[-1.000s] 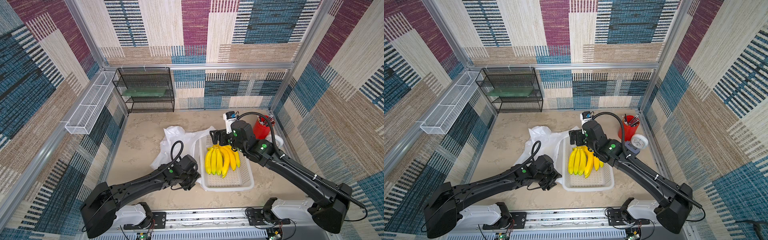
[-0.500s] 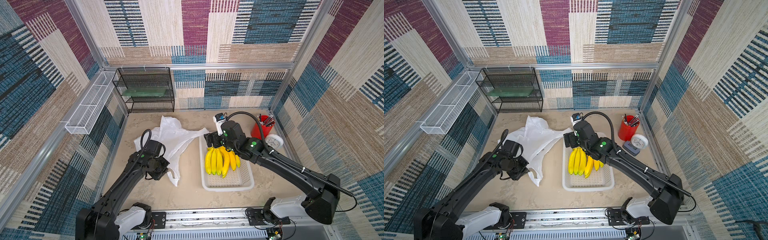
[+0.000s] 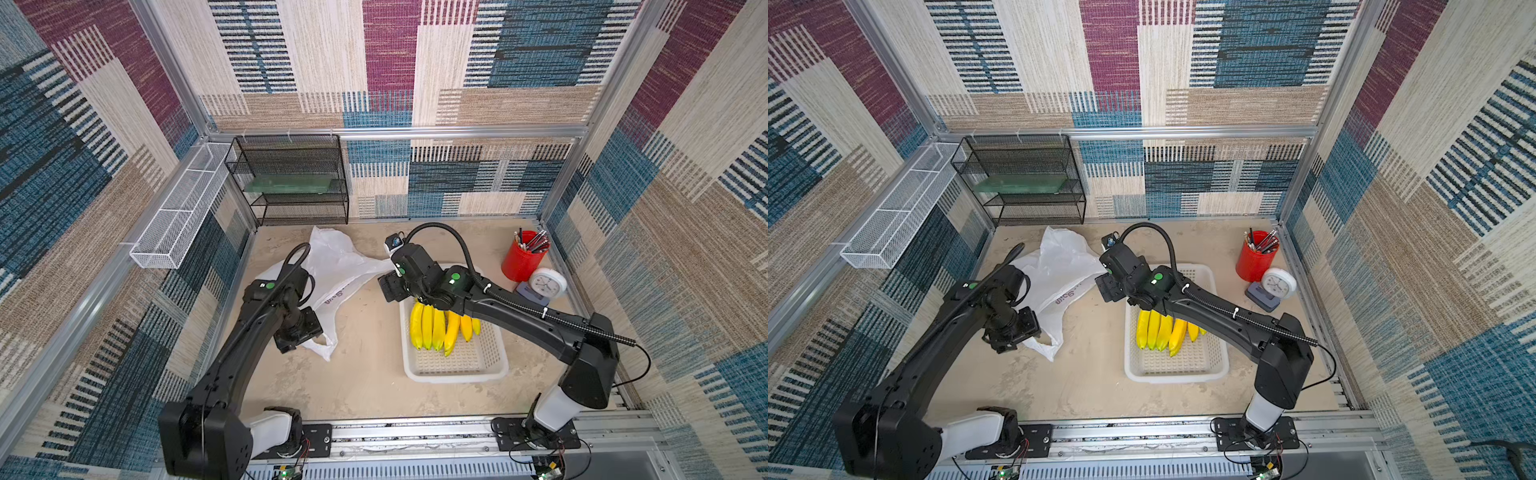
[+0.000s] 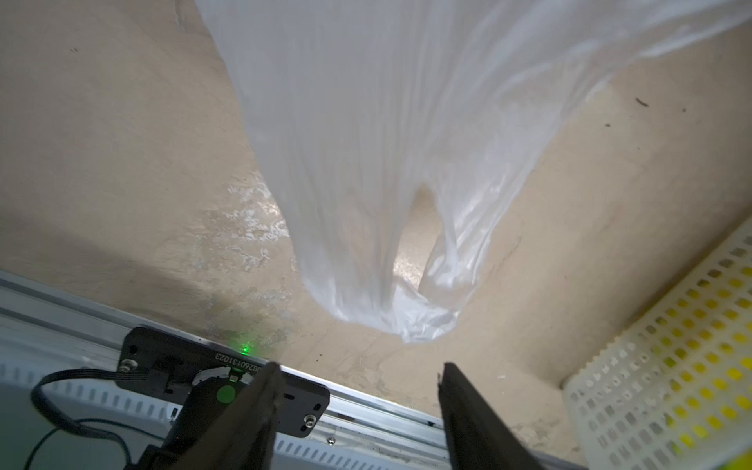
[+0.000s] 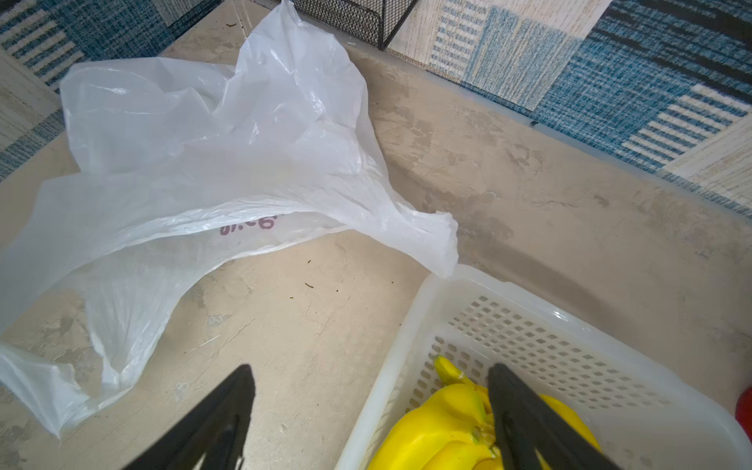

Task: Place the banana into a plastic bag & tie a knot
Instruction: Pick up the plastic bag at the center of the board.

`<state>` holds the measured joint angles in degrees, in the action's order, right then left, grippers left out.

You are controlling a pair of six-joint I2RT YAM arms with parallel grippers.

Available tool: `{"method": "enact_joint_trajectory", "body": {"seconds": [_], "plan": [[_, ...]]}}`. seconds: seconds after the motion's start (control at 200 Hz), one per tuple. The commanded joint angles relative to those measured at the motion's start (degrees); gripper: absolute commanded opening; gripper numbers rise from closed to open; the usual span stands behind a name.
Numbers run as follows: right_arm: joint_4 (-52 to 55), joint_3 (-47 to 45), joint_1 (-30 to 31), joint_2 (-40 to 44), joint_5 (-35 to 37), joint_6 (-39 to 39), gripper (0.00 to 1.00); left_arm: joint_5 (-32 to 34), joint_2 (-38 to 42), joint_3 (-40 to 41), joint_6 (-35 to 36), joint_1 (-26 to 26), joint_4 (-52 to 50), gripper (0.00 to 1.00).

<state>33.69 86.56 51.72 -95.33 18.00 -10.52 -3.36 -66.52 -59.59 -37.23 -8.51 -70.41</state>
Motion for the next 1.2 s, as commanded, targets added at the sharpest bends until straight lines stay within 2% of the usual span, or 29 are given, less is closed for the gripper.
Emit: {"method": "enact_joint_trajectory", "body": {"seconds": [0.0,0.125,0.175,0.265,0.381,0.556,0.646,0.751,0.806,0.841,0.886,0.896,1.046,1.197], "plan": [[-0.10,-0.41,-0.78,0.58,-2.57,-0.90,0.91,-7.49,7.07,5.21,-2.97,0.05,5.99,1.00],[-0.38,-0.89,-1.70,0.89,-4.44,-0.89,0.91,-10.98,12.64,10.57,-7.19,0.08,8.12,1.00],[-0.43,-1.16,-1.96,1.09,-4.64,-0.87,0.91,-12.84,14.85,14.13,-10.99,-0.06,8.81,1.00],[-0.86,-2.06,-2.96,1.78,-5.78,-1.22,0.91,-17.21,20.76,23.16,-19.16,-0.83,16.82,0.97],[-1.57,-3.28,-4.30,2.87,-7.26,-1.35,0.91,-15.98,24.07,28.77,-24.03,-1.24,26.23,0.90],[-1.35,-4.46,-5.54,3.95,-8.49,-1.41,0.91,-16.60,17.06,32.35,-24.46,-1.50,39.08,0.77],[-1.04,-4.80,-5.76,4.40,-8.50,-1.57,0.90,-15.86,11.26,31.53,-22.50,-1.59,40.83,0.66],[-1.00,-5.23,-6.20,4.98,-8.51,-1.95,0.90,-14.90,7.06,31.13,-20.95,-1.84,41.97,0.60],[-0.90,-5.53,-6.37,5.32,-8.27,-2.21,0.90,-14.36,5.34,30.56,-19.93,-1.77,42.31,0.48],[-0.84,-5.78,-6.54,5.62,-7.89,-2.54,0.90,-14.02,4.25,29.90,-19.12,-1.85,42.10,0.33],[-0.68,-6.32,-6.93,6.29,-7.15,-2.98,0.90,-13.44,3.00,28.52,-18.02,-1.85,40.81,0.03],[-0.68,-6.50,-7.04,6.49,-7.05,-3.05,0.90,-13.21,2.79,28.09,-17.76,-1.86,40.23,0.00],[-2.10,-12.01,-11.42,11.64,-6.69,-3.79,0.89,-9.20,3.45,18.39,-11.68,-1.88,26.06,0.00],[-4.42,-17.95,-18.51,16.21,-11.22,0.51,0.88,-6.40,5.97,8.24,-4.09,-1.86,10.53,0.00]]}}
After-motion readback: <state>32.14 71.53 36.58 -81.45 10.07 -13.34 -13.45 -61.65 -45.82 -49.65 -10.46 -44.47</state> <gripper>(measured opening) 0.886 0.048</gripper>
